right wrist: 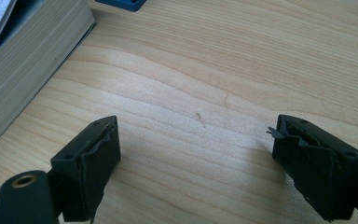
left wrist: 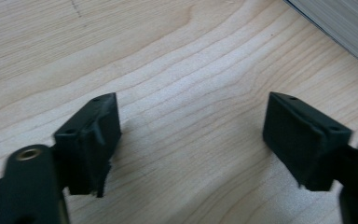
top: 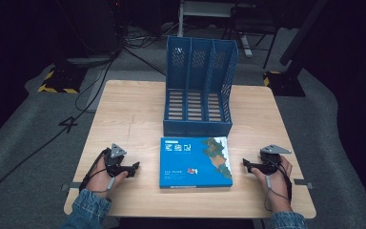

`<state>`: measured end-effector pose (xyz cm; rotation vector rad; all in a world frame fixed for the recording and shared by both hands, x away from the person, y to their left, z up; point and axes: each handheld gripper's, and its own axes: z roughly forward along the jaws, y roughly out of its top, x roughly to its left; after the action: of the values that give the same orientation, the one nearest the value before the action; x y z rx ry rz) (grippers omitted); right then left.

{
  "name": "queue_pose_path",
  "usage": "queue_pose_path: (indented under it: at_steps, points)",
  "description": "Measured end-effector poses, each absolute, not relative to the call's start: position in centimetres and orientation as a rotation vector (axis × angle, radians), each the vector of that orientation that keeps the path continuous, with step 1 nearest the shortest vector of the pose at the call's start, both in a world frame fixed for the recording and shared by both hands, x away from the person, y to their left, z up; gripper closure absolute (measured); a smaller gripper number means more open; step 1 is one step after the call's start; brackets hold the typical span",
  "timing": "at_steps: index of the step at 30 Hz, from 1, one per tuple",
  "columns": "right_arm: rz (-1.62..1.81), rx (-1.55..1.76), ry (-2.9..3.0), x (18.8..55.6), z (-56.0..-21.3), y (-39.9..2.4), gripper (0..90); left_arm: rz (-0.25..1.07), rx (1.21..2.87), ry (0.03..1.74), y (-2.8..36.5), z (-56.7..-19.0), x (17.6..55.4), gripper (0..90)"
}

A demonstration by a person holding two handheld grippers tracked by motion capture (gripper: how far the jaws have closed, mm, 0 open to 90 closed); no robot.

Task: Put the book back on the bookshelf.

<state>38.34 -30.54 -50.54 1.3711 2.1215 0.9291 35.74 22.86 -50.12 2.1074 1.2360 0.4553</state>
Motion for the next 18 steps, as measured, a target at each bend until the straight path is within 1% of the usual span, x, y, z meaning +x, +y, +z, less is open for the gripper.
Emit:
queue_pose_path:
  at_steps: [1,2,4,5,12,18]
  points:
    - [0.929,1.371,2.121,38.3,-50.5,-30.5,15.2,0.455,2.107,1.236,22.9,-50.1,35.7,25.9]
    - [0.929,1.371,2.122,38.3,-50.5,-30.5,15.2,0.418,2.114,1.254,22.9,-49.7,35.7,28.0]
    - [0.929,1.371,2.122,38.3,-50.5,-30.5,15.2,0.388,2.111,1.256,22.8,-49.2,35.7,33.6]
    - [0.929,1.370,2.121,38.3,-50.5,-30.5,15.2,0.387,2.103,1.253,22.6,-48.9,35.7,34.2]
    - [0.929,1.371,2.121,38.3,-50.5,-30.5,15.1,0.406,2.073,1.210,21.7,-47.5,35.6,33.4]
    - [0.929,1.370,2.121,38.3,-50.5,-30.5,15.2,0.368,2.045,1.158,20.0,-46.6,35.3,30.6]
